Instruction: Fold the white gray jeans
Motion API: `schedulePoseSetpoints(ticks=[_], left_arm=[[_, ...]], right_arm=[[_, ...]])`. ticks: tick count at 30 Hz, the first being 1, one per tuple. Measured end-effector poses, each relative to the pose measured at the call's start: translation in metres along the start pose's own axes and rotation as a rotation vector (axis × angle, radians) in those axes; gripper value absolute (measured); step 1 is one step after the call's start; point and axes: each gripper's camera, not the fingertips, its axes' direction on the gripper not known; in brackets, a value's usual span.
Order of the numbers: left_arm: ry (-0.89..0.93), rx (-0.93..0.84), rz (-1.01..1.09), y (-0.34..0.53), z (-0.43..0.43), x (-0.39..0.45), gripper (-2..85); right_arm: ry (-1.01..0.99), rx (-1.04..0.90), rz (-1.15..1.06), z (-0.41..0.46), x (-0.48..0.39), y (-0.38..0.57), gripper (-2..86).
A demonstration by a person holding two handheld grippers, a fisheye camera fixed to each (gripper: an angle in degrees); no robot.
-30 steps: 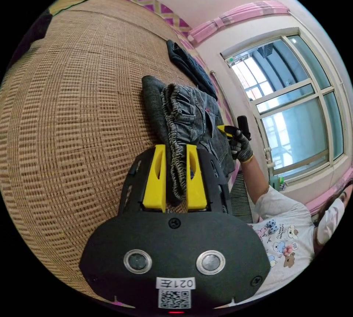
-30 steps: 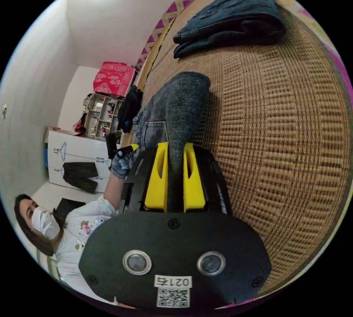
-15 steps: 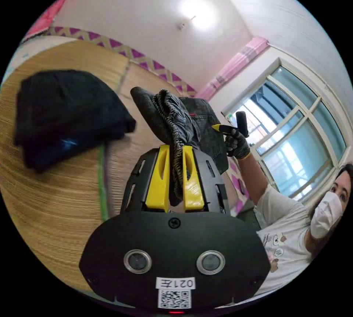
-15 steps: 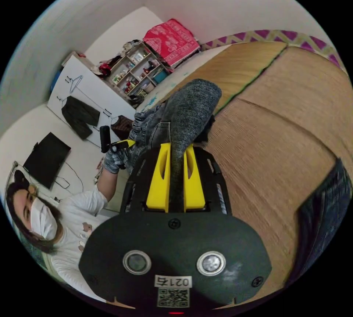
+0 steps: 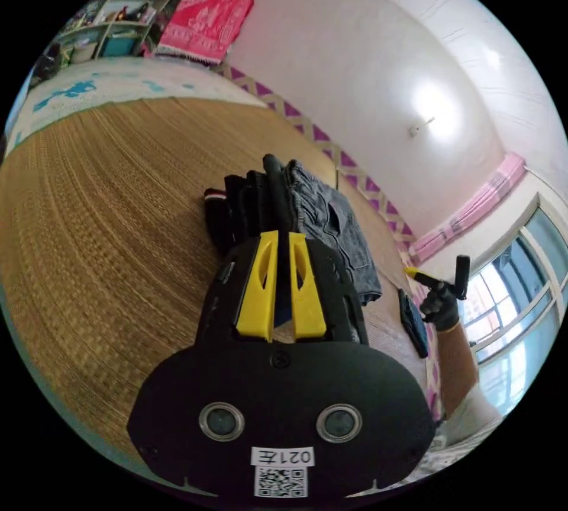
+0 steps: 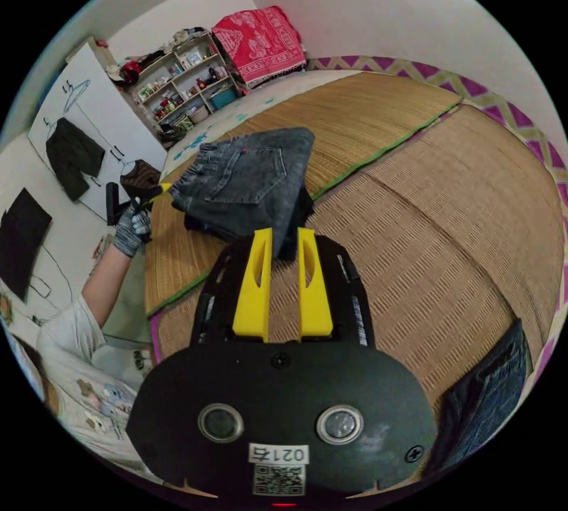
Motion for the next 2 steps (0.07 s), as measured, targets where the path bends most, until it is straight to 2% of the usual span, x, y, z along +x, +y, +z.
schedulePoseSetpoints(ticks=[2], left_arm=[[-0.012,0.022,0.119,0.021,-0.013,0.030,-0.3]], right_arm=[[0.092,0.018,0.018,-0.030,0.012,0.055,7.7]])
